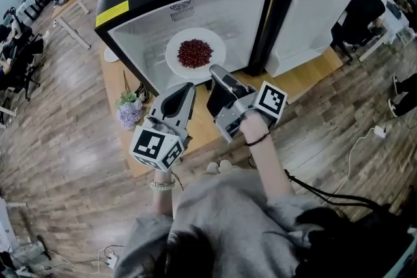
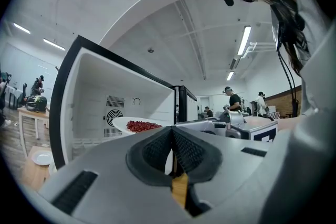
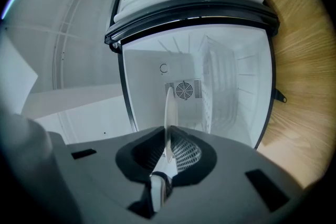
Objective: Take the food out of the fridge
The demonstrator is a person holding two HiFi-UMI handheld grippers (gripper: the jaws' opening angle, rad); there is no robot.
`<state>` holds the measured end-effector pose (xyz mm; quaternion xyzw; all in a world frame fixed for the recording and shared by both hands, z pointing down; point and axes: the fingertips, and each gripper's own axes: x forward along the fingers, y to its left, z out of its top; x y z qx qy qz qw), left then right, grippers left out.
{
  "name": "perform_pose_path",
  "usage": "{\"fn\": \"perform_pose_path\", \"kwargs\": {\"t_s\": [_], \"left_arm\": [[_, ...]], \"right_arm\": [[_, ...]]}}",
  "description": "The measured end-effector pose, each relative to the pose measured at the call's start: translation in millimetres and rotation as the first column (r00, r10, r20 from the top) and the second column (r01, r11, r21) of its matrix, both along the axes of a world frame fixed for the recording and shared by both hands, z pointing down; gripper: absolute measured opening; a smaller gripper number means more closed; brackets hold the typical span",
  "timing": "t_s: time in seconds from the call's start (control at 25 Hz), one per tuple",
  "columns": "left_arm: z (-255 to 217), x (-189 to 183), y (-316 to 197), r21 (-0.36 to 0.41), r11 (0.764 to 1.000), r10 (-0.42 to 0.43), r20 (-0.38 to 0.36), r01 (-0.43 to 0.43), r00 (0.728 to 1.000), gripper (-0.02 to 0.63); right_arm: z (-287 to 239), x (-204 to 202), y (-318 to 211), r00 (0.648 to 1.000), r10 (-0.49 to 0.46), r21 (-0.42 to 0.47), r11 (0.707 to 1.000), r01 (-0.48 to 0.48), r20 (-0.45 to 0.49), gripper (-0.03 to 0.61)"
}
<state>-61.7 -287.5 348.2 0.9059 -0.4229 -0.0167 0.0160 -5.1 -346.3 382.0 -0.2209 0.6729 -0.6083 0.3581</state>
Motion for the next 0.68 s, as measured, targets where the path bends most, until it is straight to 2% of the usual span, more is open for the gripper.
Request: {"fn": "perform_pose_path", "kwargs": {"t_s": [0.68], "left_arm": [[1.1,2.2,-3.6,-0.014,1.000,0.011,-0.002,-0.011,1.000,0.008]], "right_arm": [[0.3,1.9,-5.7,1.000,0.006,0.002,1.000,-0.006,0.010,0.037]]}}
